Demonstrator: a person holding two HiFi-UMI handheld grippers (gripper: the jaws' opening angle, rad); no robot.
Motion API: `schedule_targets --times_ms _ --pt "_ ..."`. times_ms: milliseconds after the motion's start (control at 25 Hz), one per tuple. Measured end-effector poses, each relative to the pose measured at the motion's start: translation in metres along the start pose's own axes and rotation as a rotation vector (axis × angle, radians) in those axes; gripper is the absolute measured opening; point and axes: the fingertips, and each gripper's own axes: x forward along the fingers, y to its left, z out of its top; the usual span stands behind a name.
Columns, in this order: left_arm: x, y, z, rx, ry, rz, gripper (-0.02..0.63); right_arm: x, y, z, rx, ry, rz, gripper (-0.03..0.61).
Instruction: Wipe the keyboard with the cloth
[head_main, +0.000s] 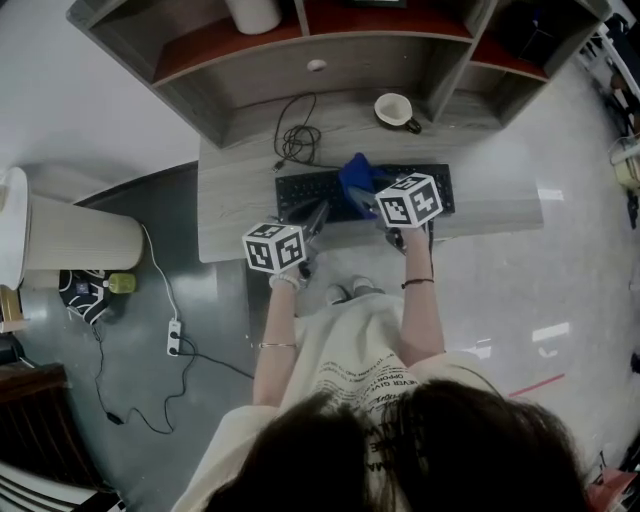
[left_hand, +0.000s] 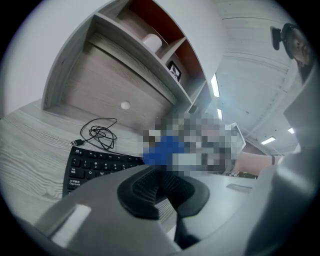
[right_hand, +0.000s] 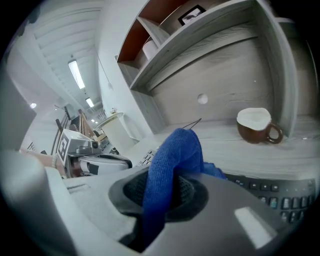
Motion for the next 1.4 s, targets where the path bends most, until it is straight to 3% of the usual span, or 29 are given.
schedule_targets --times_ms 760,1400 --pt "-0.014 0.011 -0.001 -0.072 -0.068 0.156 -0.003 0.018 0.014 0.009 -0.036 0.059 0.146 0.052" --pt "-0.042 0.028 -0.007 -0.122 -0.139 0.346 -0.003 0.035 0.035 0.012 -0.089 0.101 0.269 0.052"
